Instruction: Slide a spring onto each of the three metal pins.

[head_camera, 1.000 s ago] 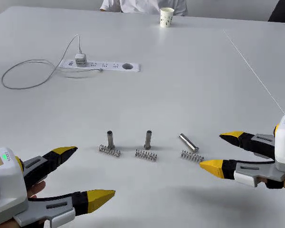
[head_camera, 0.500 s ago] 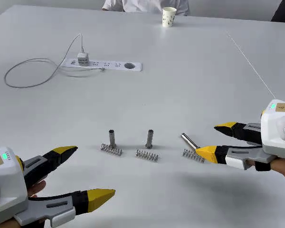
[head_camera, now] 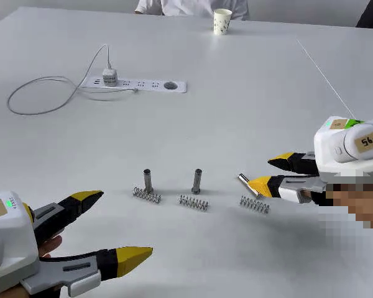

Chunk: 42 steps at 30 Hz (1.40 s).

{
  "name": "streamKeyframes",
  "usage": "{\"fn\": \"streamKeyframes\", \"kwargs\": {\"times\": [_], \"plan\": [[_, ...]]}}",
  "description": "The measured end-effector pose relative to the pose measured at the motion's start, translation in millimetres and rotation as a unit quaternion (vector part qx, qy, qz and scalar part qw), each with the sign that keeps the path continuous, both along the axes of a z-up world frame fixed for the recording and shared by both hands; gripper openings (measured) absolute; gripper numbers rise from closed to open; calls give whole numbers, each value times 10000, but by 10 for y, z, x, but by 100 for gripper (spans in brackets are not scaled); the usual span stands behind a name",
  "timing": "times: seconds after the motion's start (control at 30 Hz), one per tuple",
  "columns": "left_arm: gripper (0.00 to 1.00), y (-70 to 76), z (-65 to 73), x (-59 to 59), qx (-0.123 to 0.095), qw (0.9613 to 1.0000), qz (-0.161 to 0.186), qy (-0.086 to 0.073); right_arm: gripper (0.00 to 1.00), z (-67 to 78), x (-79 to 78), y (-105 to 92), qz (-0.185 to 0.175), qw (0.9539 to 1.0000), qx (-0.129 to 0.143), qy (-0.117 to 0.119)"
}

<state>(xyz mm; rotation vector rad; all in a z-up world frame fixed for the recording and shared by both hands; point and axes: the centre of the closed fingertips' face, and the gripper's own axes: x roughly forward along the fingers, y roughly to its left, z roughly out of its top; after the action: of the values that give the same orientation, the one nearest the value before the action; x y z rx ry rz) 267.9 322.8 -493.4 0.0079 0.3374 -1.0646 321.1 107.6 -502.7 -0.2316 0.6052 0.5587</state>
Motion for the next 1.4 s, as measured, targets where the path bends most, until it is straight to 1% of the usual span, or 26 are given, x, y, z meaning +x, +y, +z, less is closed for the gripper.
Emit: {"fn": "streamKeyframes", "kwargs": {"times": [0.13,0.23,0.33,0.43,0.57,0.67,1.0,1.4], "plan": [[84,4,-8,1,2,10000,11,8,36,-49,71,7,-109,9999,-18,81],[84,7,-13,0,12,10000,8,8,31,-93,128,-14,-207,9997,-76,122],[84,12,-16,5,12,10000,14,14,30,-115,175,-20,-322,9993,-69,159],[84,15,-21,9,20,10000,12,16,28,-164,181,-19,-322,9989,-251,212],[84,10,-25,9,24,10000,5,17,27,-233,224,-26,-328,9985,-333,291],[84,7,-22,8,20,10000,1,17,25,-277,255,-44,-401,9978,-397,344],[84,20,-25,3,38,10000,1,29,20,-411,297,0,-421,9966,-468,537],[84,16,-33,-5,45,10000,-5,47,15,-511,357,5,-519,9949,-469,732]]}}
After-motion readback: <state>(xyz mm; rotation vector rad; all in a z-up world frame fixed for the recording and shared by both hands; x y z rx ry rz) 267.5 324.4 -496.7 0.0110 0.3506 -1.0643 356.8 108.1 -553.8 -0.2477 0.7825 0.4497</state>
